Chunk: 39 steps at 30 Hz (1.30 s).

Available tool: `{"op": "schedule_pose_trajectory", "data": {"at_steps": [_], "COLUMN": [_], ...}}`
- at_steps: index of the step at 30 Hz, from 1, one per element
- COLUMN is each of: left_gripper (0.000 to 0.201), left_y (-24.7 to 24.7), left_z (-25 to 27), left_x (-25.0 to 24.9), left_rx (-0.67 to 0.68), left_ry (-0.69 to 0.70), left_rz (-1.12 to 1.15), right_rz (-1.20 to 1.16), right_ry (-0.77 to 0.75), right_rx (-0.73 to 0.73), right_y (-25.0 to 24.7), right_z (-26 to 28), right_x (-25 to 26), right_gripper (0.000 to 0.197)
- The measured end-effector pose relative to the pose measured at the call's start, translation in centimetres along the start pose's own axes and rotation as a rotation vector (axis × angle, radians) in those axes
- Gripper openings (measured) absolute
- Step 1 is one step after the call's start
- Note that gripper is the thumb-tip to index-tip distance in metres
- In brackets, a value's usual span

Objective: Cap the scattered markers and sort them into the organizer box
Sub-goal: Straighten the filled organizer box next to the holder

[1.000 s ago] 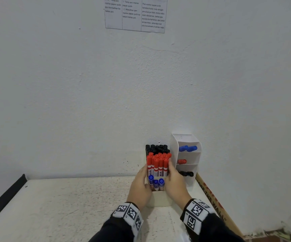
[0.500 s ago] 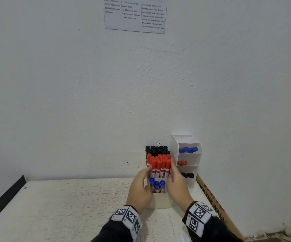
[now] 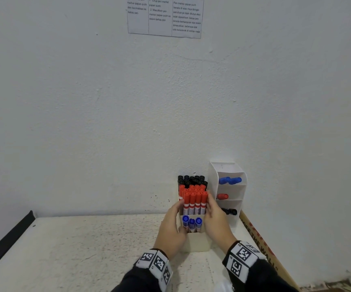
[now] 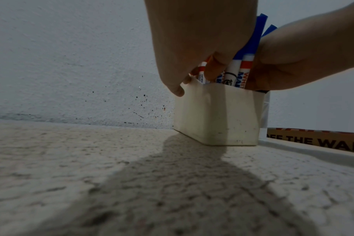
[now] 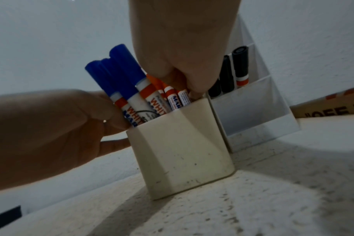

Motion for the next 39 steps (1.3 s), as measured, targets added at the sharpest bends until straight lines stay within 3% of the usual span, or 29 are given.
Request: {"op": "schedule_pose_trajectory", "data": {"at_steps": [5, 9, 15, 18, 25, 31, 35, 39], "left_gripper": [0.037, 0.042, 0.028, 0.024, 0.041, 0.031, 0.036, 0.053], "left_y": [-0.1, -0.2, 0.2, 0.1, -0.4, -0.3, -0.1, 0.0], "left_z": [0.4, 1.1, 1.4, 1.4, 1.3, 1.2, 1.6, 2.0], "left_x": [0.0, -0.1, -0.8, -1.4, -1.5, -1.0, -0.6, -0.5], "left_rx": [-0.077, 0.021, -0.025, -0.059, 0.002, 0.011, -0.003, 0.027], "left_ry": [0.025, 0.077, 0.130, 0.139, 0.068, -0.010, -0.026, -0.103], "left_rz": [-0.086, -0.184, -0.257, -0.237, -0.198, -0.134, -0.124, -0.133], "right_rz": [0.067, 0.100, 0.202, 0.181, 0.214, 0.109, 0.131, 0.298], "right_ry": [-0.035, -0.081, -0.230, -0.304, -0.309, -0.259, -0.275, -0.229], "right_rx": [-0.116, -0.138, -0.052, 0.001, -0.002, 0.097, 0.132, -0.063], "right_y": [0.1, -0.2, -0.4, -0.5, -0.5, -0.7, -0.9, -1.0], "right_z": [1.2, 2.4, 3.7, 3.9, 4.0, 4.0, 4.3, 4.4], "right_x": [0.5, 0.7, 1.2, 1.3, 0.6, 0.8, 1.0, 1.1], "right_gripper": [0.063, 0.066, 0.045, 0.047, 0.039, 0.042, 0.047, 0.046]}}
Point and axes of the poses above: each hand's wrist, its own z-axis away from the middle knuckle, its own y-axis out of the palm, x = y × z, the point moved 1 cm from there along -z, towards the middle knuckle, and after that the axes turned 10 degrees about -y, right-handed, at the moved point
